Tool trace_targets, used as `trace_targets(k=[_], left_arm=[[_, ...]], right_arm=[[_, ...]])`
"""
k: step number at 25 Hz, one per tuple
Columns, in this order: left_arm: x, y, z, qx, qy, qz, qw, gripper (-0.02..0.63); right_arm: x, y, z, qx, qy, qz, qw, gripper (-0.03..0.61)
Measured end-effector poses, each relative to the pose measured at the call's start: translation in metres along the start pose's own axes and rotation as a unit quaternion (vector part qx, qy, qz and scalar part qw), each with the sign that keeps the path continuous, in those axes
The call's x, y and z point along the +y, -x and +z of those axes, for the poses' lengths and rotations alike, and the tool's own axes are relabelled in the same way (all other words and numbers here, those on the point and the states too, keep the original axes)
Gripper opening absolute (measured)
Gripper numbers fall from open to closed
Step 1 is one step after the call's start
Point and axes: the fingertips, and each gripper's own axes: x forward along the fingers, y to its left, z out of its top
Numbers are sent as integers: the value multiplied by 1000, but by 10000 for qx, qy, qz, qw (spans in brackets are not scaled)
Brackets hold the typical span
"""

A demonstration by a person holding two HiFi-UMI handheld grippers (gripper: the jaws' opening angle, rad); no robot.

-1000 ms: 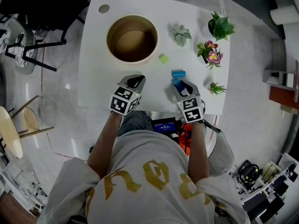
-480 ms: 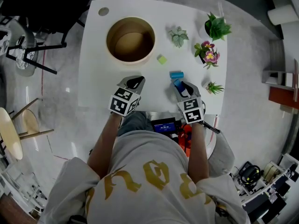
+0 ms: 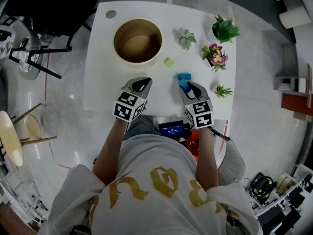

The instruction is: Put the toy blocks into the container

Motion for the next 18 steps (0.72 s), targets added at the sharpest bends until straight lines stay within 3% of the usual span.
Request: trace_targets(k=[5, 11, 16, 18], left_arm=[[-1, 19, 20, -353, 204, 101, 9991, 2], [3, 46, 48, -1054, 849, 25, 9908, 2], [14, 64, 56, -1212, 797, 294, 9890, 2], [15, 70, 63, -1338, 731, 285, 9879, 1]], right_arm=[[11, 6, 34, -494, -239, 299, 9980, 160], [25, 12, 66, -1041, -450, 677, 9912, 160], [33, 22, 91, -1611, -1142, 1165, 9734, 158], [35, 23, 100, -1678, -1044, 1211, 9728, 158]])
